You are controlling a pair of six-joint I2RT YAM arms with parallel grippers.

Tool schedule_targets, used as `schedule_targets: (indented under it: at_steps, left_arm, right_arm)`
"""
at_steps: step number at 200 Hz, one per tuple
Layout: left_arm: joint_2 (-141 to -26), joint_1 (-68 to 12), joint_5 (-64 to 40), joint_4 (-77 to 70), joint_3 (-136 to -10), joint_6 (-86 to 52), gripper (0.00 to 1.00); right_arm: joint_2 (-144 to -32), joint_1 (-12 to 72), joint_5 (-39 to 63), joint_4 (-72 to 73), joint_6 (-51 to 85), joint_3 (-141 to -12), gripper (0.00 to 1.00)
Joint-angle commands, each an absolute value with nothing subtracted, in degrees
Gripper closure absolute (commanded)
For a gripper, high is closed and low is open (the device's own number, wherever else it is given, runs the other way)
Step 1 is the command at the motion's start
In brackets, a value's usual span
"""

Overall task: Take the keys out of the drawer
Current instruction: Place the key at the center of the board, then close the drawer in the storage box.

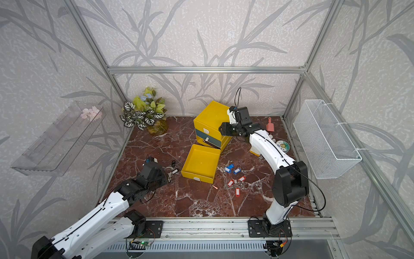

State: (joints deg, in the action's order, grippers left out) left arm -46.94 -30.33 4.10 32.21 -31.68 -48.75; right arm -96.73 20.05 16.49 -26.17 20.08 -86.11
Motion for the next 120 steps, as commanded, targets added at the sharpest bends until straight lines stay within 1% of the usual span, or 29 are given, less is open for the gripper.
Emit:
schedule_targets:
  at_steps: [1, 35, 59, 99, 120]
  left_arm:
    - [-47.05, -31.13, -6.19, 30.69, -31.17, -51.79, 0.77]
    - [-52.60, -32.33, -11.73, 16.79, -26.76, -54.90, 0.77]
    - [-58.75, -33.05, -12.33, 7.54, -26.37, -55.27, 0.77]
    - [-70.50, -33.35, -15.99, -0.61, -28.40, -55.03, 0.77]
    - [-76.39, -33.39, -17.69, -3.29, -30.45, -54.47, 0.77]
  right_arm:
    - [-97.47, 20.22, 15.42, -30.29, 19.16, -87.01, 0.45]
    - [-97.47, 20.21, 15.33, -30.05, 19.43, -86.38, 0.45]
    - [-97.47, 20.21, 15.03, -30.20, 19.51, -86.26, 0.45]
    - [-97.46, 20.21, 15.13, -30.36, 19.78, -87.07, 0.45]
    - [-99.20, 20.21, 14.71, -30.93, 19.54, -87.75, 0.45]
